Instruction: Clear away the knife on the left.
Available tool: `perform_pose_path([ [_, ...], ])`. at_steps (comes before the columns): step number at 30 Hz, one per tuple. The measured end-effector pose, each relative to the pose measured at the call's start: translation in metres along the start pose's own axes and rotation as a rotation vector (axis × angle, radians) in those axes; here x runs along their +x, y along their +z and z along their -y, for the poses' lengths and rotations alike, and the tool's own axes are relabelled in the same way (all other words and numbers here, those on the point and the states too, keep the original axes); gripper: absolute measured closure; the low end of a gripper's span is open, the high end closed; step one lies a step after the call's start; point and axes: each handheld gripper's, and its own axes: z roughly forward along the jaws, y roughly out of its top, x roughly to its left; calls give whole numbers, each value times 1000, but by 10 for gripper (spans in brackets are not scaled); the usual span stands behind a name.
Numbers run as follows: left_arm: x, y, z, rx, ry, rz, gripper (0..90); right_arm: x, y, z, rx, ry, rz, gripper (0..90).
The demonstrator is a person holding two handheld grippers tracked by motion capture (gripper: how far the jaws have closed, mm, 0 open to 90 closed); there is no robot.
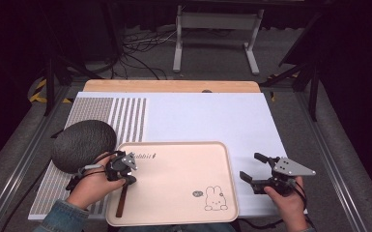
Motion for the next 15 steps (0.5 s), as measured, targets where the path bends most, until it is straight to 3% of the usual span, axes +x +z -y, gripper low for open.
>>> perform_pose_path([
  [15,0,-1,2,0,-6,-7,884,0,0,0,6,-3,2,100],
])
